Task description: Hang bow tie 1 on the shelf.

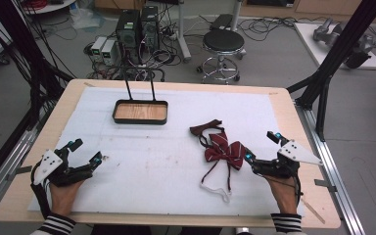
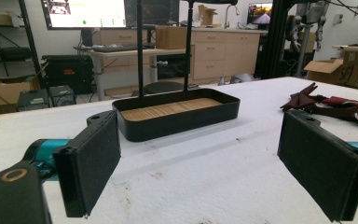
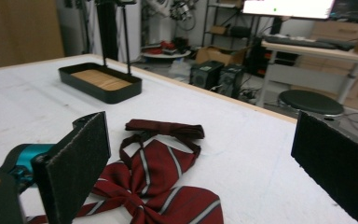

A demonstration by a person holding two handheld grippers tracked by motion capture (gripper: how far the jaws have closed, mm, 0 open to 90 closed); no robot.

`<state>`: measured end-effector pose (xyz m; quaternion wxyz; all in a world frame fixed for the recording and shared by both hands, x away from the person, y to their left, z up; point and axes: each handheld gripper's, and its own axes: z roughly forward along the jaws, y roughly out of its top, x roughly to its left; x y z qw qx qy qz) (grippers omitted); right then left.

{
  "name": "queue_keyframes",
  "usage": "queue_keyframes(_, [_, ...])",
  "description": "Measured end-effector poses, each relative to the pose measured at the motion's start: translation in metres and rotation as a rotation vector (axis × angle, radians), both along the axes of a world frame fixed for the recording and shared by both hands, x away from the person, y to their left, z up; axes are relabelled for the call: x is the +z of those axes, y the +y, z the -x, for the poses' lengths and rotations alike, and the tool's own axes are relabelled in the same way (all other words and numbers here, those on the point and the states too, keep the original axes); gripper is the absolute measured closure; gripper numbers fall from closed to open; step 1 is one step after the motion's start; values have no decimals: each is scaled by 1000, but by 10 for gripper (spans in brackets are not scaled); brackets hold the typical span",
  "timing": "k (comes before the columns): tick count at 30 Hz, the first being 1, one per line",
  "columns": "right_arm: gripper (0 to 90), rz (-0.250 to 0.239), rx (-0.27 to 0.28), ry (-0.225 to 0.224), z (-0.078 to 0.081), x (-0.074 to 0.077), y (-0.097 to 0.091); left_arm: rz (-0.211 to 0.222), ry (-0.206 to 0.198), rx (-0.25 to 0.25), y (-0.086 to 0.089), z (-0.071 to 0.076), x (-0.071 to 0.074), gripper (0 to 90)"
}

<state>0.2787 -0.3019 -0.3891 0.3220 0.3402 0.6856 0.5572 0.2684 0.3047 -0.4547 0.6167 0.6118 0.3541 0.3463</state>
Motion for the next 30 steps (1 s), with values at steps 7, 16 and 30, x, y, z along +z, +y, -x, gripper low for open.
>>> queue_keyframes(7, [37, 109, 88, 77, -20, 7, 4, 2, 1, 2, 0, 0, 0, 135])
queue_keyframes(16, [37, 229, 177, 190, -37, 7, 7, -1, -2, 7, 0, 0, 0, 135])
queue_keyframes(30, [37, 400, 269, 352, -70, -6, 9, -2, -5, 6, -1, 1, 0, 135])
